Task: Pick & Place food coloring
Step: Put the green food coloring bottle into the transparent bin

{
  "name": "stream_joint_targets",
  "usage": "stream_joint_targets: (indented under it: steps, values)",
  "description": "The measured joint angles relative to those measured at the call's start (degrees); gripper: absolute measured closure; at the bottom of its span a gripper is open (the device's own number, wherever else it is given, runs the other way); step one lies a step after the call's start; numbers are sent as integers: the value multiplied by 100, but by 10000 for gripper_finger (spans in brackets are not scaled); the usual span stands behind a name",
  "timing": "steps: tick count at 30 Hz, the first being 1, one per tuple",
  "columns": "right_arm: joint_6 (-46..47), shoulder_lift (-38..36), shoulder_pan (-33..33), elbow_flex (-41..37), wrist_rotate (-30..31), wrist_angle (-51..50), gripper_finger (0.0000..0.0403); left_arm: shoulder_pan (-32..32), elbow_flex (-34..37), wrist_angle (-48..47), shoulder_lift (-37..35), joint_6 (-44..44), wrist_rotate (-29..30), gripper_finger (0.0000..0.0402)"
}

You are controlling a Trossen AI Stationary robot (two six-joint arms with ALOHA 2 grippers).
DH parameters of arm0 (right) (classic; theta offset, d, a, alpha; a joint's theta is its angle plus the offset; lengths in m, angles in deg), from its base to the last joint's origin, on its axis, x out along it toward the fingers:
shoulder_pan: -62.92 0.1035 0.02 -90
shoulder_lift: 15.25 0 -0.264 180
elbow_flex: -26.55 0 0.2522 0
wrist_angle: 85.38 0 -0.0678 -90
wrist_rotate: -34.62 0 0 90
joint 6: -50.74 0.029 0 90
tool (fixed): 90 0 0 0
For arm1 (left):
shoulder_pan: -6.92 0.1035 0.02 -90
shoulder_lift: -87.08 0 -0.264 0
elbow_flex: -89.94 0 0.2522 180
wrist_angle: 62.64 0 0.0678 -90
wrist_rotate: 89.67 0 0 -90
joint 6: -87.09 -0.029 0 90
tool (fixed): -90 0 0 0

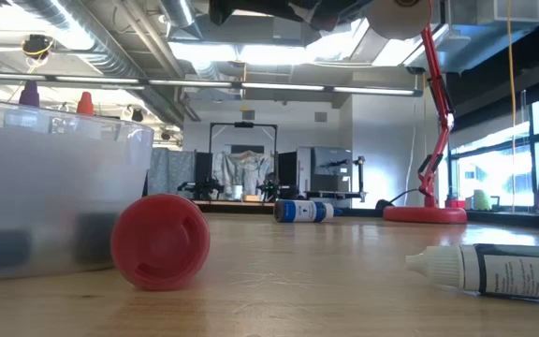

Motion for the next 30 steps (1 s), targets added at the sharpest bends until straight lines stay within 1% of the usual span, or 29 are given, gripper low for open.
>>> stream_joint_targets:
  steps: [4, 10, 13, 15, 18, 20, 24, 27, 30]
  values:
    - [-1, 0, 0, 0, -2, -1, 318, -1, 0, 4, 0, -118, 3, 345]
    - [4, 0, 0, 2, -6, -31, 301, -1, 0, 75, -1, -256, 3, 346]
    - [35, 0, -13, 2, -156, -34, 291, -1, 0, 76, -2, -256, -16, 347]
    - [72, 0, -19, 2, -246, -66, 279, -1, 0, 73, 0, -256, -83, 347]
    - [217, 0, -41, 2, -306, -178, 247, -5, 0, -27, 0, -247, -222, 347]
    - [312, 0, -59, 4, -313, -325, 221, -15, 0, -211, 0, -130, -331, 347]
    - [138, -2, -70, -59, -349, -605, 183, -71, 0, -699, -2, 240, -563, 347]
    - [5, -4, -8, -304, -343, -841, 168, -153, 0, -916, -2, 618, -851, 347]
    - [24, -3, 79, -737, -347, -774, 161, -302, 0, -1046, -1, 1084, -1015, 347]
